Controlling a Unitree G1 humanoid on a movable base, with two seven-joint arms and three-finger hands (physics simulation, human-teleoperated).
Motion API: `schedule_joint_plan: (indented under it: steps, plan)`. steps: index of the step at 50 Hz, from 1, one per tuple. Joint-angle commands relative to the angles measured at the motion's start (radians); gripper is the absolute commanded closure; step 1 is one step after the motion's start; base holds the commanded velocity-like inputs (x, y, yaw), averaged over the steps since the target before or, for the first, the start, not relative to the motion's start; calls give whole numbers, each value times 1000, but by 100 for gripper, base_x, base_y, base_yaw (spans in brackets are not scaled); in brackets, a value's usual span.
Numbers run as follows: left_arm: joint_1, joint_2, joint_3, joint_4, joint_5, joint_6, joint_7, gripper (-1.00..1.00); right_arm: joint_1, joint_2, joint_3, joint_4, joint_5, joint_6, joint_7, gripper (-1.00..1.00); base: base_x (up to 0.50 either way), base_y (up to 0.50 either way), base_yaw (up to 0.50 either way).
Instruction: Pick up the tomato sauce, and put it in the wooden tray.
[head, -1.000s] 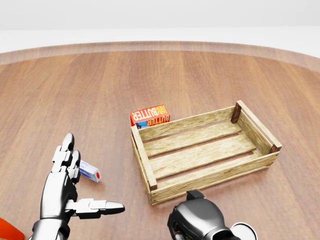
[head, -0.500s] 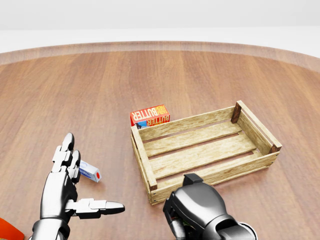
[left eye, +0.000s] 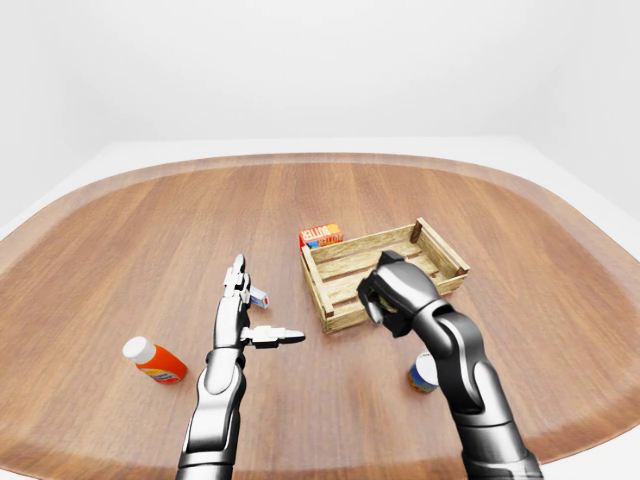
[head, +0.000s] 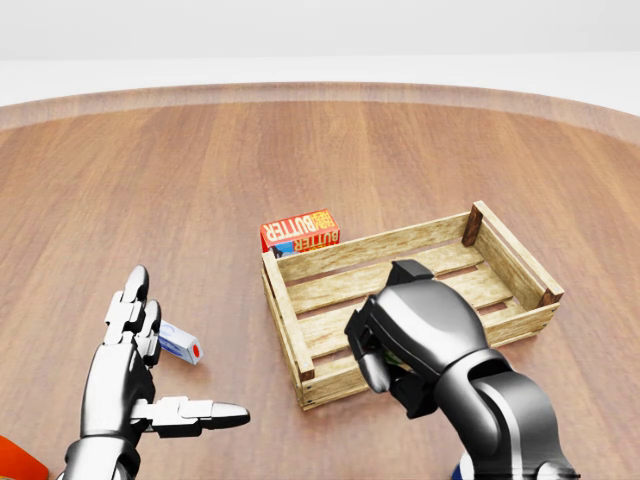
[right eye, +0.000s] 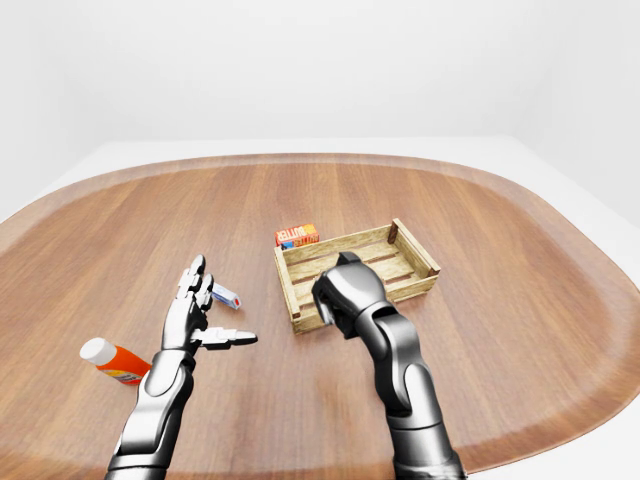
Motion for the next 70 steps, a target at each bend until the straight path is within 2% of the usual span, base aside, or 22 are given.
schedule_joint_plan:
  steps: [1,10,16,31,36,46,54,61,70]
  plan:
    - [2,0,-1,-2,3,0,1,-100,-184,-65,-87,116,45,0,-61,100,0,0,0]
    - [1,0,0,-3,2,2,0,-100,-334,-108,-104,308,83,0,-96,100,0,0,0]
    - [2,0,-1,-5,3,4,0,-100,-471,-129,-95,492,101,0,-158,100,0,0,0]
    - [1,-1,-1,-5,2,4,1,-100,-868,-180,-51,1282,122,0,-495,100,0,0,0]
    - [3,-1,-1,-7,1,4,0,-100,-930,-176,-33,1389,97,0,-549,100,0,0,0]
    - [-4,0,0,0,-2,6,1,-100,-995,-162,-24,1481,73,0,-572,100,0,0,0]
    - [0,-1,0,-3,-1,4,1,-100,-1016,-139,-36,1523,75,0,-559,100,0,0,0]
    - [-1,-1,-1,-1,-1,3,1,-100,-1020,-120,-16,1546,22,0,-565,100,0,0,0]
    - [2,-1,-1,-4,-4,1,-2,-100,-1001,-99,-33,1564,-15,0,-498,100,0,0,0]
